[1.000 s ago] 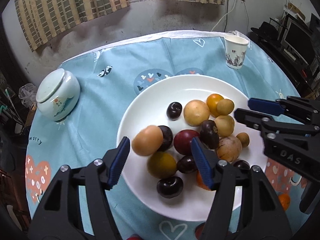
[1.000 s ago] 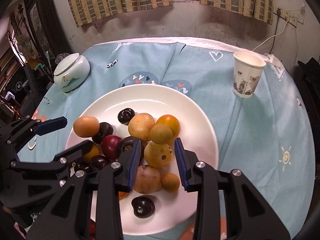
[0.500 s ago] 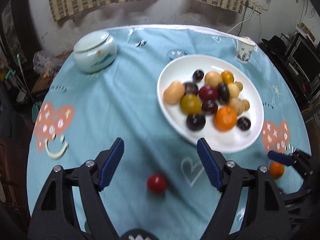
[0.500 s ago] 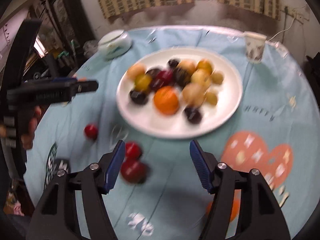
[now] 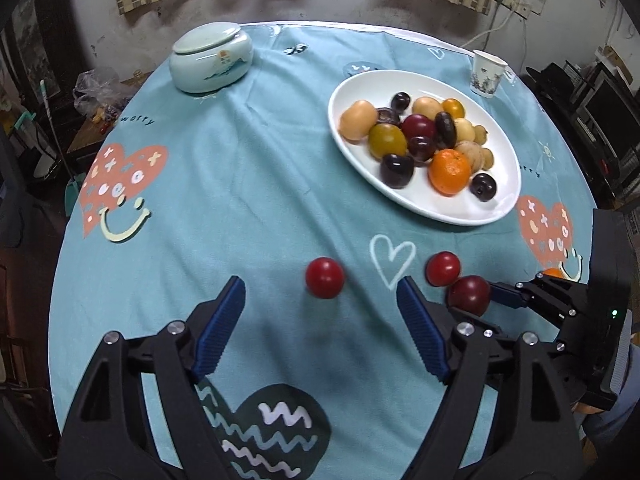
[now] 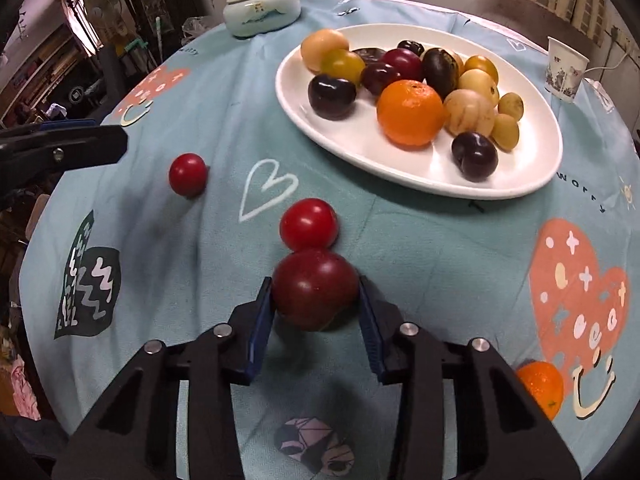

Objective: Organize fruits
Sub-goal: 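Grasp the red plum with the right tool while the left tool grasps a small red fruit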

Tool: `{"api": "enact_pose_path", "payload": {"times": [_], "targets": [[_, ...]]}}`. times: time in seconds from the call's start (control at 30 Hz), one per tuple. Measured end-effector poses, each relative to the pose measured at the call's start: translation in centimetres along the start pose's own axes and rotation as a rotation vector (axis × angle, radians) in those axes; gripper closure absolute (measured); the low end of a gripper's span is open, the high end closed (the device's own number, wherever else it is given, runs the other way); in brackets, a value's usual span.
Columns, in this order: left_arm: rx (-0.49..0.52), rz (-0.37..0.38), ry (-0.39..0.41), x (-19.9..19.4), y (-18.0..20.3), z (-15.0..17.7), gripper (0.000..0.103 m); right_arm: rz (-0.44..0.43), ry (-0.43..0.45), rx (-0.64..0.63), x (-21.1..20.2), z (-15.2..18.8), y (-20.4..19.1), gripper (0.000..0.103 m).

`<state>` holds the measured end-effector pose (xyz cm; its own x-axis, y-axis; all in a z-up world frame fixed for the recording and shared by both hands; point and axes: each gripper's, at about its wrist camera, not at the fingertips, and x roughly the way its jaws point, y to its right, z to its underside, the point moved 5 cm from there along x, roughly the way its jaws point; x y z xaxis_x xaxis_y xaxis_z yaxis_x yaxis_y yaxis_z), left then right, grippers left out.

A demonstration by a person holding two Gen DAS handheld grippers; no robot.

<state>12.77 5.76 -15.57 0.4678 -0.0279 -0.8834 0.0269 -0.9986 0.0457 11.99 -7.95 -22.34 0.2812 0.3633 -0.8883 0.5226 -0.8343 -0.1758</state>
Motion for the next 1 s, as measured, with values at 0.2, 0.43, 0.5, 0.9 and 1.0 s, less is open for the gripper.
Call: {"api": "enact_pose_path", "payload": {"times": [0.2, 0.43, 0.5, 0.9, 1.0], "targets": [[0.117, 0.066, -0.031, 2.0, 5.4, -0.2, 0.023, -0.004, 0.033, 0.074, -2.4, 1.7, 1.9, 0.063], [0.186, 0.088, -0.087, 6.1, 9.5, -0.2, 0.029, 0.007, 0.043, 0.181, -4.1, 3.7, 4.8, 0.064], [0.199, 0.094, -0.1, 6.9, 10.0, -0.3, 0.032, 0.005, 0.043, 0.193, -4.1, 3.9, 5.1, 0.064], [0.243, 0.15, -0.101, 6.7, 10.7, 0.1, 0.074, -0.002, 0.04, 0.182, -3.9, 3.4, 4.2, 0.064], [0.237, 0.158, -0.075, 5.3, 10.4, 0.1, 0.074, 0.004, 0.052, 0.177, -4.3, 3.4, 3.8, 0.064]]}}
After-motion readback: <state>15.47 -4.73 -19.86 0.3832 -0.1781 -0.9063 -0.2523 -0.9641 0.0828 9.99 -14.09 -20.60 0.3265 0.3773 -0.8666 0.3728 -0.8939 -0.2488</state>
